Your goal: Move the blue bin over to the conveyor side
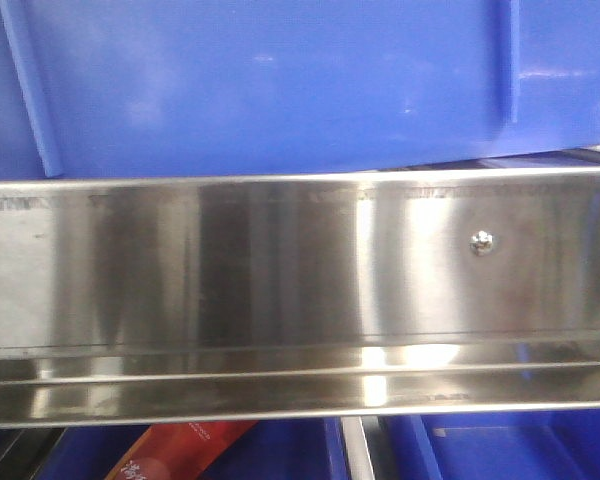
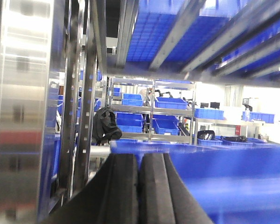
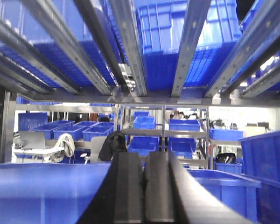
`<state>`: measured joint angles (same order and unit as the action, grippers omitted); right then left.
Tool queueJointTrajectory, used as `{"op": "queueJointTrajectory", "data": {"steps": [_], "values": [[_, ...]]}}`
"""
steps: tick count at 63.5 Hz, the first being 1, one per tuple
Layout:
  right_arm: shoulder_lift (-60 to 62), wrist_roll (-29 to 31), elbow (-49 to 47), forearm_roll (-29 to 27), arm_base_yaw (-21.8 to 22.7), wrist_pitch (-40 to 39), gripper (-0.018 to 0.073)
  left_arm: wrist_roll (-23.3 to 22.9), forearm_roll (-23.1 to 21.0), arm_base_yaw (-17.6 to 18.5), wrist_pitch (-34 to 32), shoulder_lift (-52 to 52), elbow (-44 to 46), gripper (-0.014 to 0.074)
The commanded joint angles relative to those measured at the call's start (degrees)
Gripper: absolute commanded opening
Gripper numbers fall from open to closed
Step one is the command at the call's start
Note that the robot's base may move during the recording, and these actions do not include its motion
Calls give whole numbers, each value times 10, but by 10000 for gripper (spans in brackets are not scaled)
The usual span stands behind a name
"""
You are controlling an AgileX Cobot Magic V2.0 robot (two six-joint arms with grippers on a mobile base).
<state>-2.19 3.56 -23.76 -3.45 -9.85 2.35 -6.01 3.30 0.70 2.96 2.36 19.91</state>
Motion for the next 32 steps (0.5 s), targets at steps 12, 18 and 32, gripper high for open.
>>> {"op": "queueJointTrajectory", "data": {"steps": [12,18,32], "values": [[-190,4,-266,1,-2,305,-88,1,-2,3,270,157,217,-20],[-270,4,-361,1,-2,414,-88,1,-2,3,358,236,296,-20],[-433,4,-556,1,-2,581,-88,1,-1,3,418,382,421,-20]]}}
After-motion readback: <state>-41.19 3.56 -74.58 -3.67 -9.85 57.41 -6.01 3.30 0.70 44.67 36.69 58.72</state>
